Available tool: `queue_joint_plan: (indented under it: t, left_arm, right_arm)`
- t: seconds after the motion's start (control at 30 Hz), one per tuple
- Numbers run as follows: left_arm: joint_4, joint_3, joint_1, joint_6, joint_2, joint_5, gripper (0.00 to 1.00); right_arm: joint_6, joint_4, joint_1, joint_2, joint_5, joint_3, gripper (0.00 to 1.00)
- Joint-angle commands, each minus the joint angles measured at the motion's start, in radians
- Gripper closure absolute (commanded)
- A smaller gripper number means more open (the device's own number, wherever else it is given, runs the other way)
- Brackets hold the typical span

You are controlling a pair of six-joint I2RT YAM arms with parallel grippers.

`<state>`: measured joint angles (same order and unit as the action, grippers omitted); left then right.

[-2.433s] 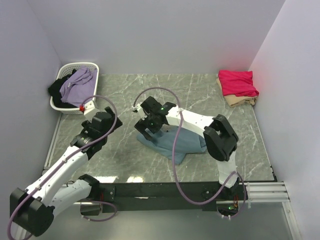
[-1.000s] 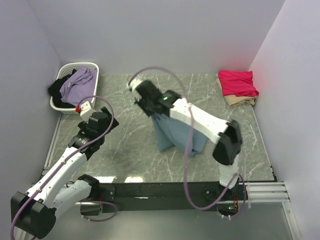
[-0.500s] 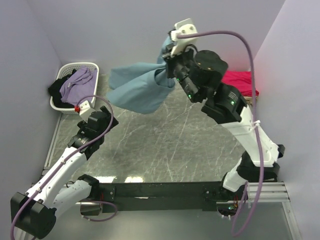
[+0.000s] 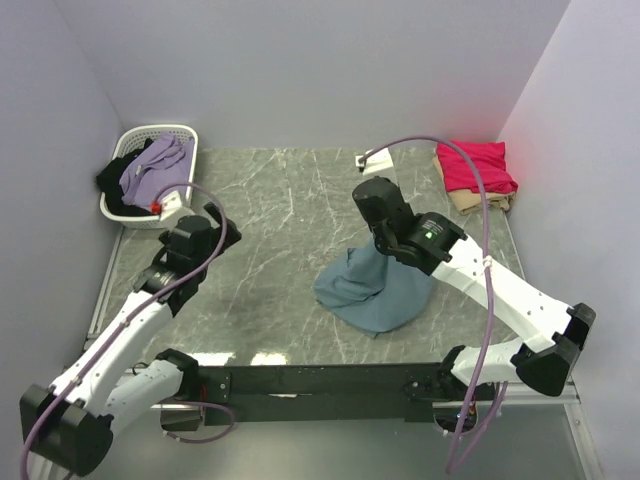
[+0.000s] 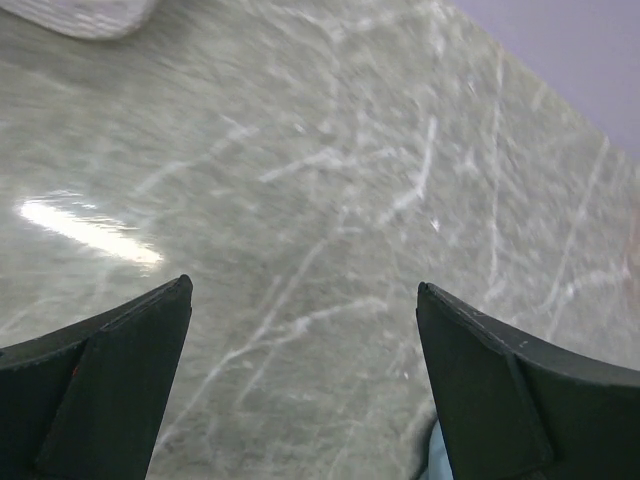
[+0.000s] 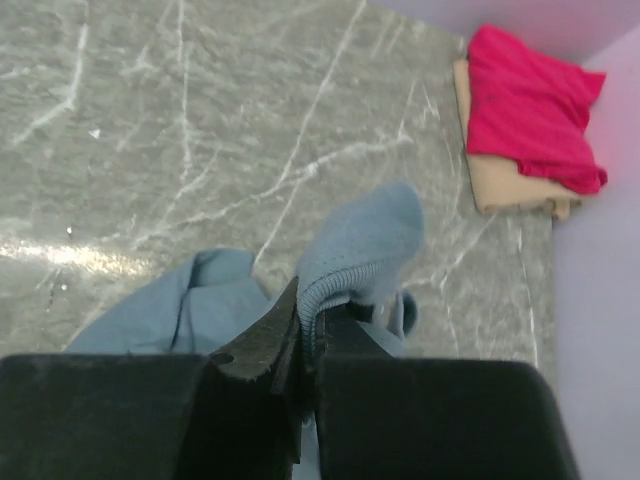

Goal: Fold and stack the t-shirts
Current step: Flatten the tshirt out

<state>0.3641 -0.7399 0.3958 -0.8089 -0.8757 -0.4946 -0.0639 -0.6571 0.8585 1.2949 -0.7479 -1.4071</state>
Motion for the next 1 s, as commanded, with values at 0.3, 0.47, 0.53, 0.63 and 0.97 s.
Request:
queue_joint_plan:
  t: [0.3,0.47,0.53,0.63,0.97]
  left_arm:
    - [-0.341,0.016,0.107,0.065,-0.448,0.534,0.06]
    - [-0.482,0.054,0.182,0.008,-0.497,0.631,0.04]
    - [-0.537,0.074,0.181,-0.019,-0.523,0.709,0.04]
    - [-0.611,0.073,0.189,-0.053,-0.578,0.784,0.08]
    - [-0.587,0.019,0.276,-0.088,-0.697,0.838,0.14]
  right_arm:
    - [-0.102,-0.015,-0.073,-0.126,-0.079,-0.026,1.00]
    - [-0.079,0.001,-0.108,-0.134,-0.062,-0.038,1.00]
    - [-0.076,0.004,-0.115,-0.135,-0.054,-0.041,1.00]
    - [-0.073,0.004,-0.118,-0.137,-0.053,-0.043,1.00]
    - [-0.057,0.024,-0.124,-0.160,-0.051,-0.033,1.00]
